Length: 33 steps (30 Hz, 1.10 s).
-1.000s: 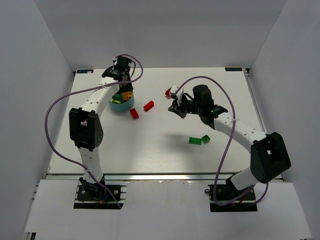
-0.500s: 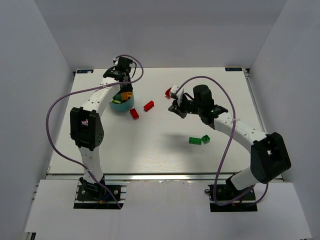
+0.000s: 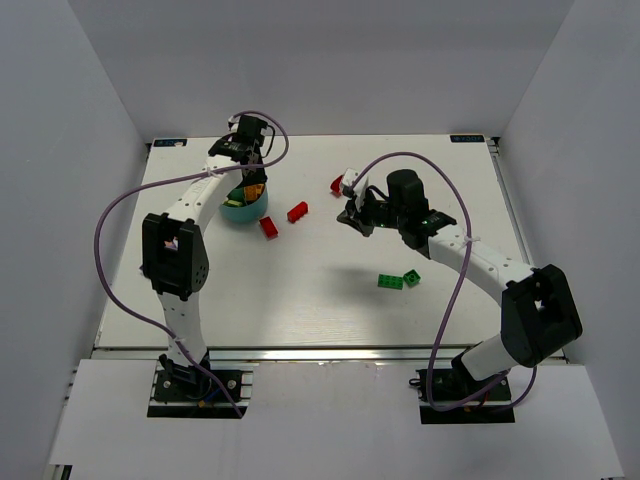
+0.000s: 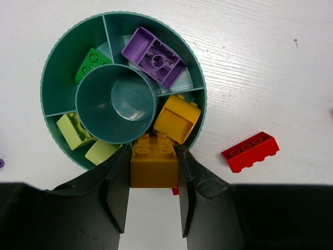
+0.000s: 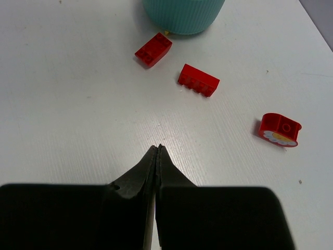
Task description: Sort the legos into containers by color
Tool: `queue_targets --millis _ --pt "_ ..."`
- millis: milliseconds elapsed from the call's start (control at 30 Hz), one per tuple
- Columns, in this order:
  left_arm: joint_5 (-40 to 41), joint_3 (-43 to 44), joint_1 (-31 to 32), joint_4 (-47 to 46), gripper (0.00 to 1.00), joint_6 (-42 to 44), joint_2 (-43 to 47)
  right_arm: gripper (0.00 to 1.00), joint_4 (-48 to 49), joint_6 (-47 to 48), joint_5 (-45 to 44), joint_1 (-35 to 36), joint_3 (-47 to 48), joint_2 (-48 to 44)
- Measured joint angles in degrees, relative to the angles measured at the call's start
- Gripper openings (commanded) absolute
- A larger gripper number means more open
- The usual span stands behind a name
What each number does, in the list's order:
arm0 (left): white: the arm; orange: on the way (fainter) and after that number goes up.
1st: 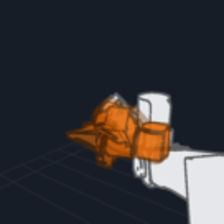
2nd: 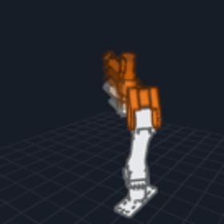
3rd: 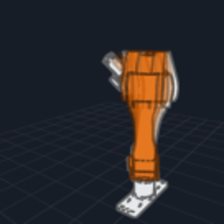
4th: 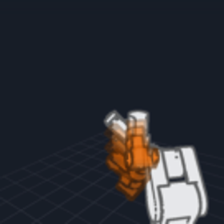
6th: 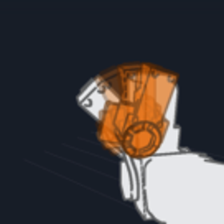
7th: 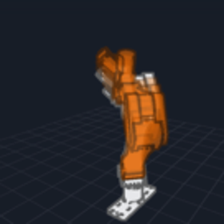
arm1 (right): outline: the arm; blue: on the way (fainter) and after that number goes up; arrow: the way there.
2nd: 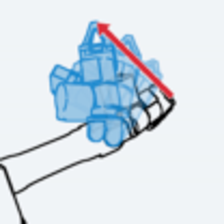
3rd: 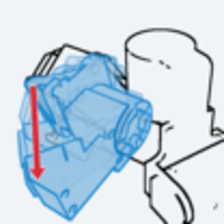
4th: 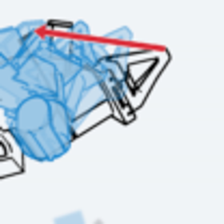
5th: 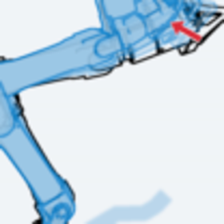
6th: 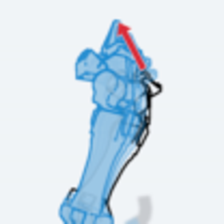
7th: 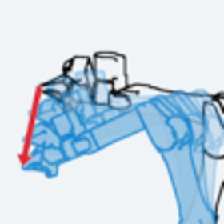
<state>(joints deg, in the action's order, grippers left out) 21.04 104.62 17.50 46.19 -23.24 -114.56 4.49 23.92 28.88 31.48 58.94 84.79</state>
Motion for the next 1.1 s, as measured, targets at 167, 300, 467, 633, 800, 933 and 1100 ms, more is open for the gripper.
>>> queue_targets --millis 167,300,467,633,800,933,1100 --pt "0.2 0.0 0.1 0.0 0.54 -0.1 0.0 0.00 0.2 -0.1 0.0 0.0 -0.7 0.0" --pt "0.4 -0.2 0.2 0.4 0.60 -0.3 -0.3 0.00 0.3 -0.3 0.1 0.0 -0.7 0.0" --pt "0.5 -0.4 0.2 1.2 0.65 -0.6 -0.7 0.00 0.3 -0.4 0.2 0.0 -0.7 0.0" --pt "0.5 -0.4 0.2 1.4 0.65 -0.8 -0.8 0.00 0.3 -0.6 0.2 0.0 -0.7 0.0" --pt "0.6 -0.2 0.2 2.0 0.66 -1.0 -0.8 0.00 0.3 -0.6 0.3 0.0 -0.7 0.0" --pt "0.6 2.8 0.4 3.8 0.84 -1.4 -0.7 0.09 0.3 -0.5 0.5 0.0 -0.7 0.0" --pt "-0.1 4.5 0.6 3.7 0.96 -2.2 3.2 0.89 -0.8 0.2 1.5 0.0 -0.7 0.0"
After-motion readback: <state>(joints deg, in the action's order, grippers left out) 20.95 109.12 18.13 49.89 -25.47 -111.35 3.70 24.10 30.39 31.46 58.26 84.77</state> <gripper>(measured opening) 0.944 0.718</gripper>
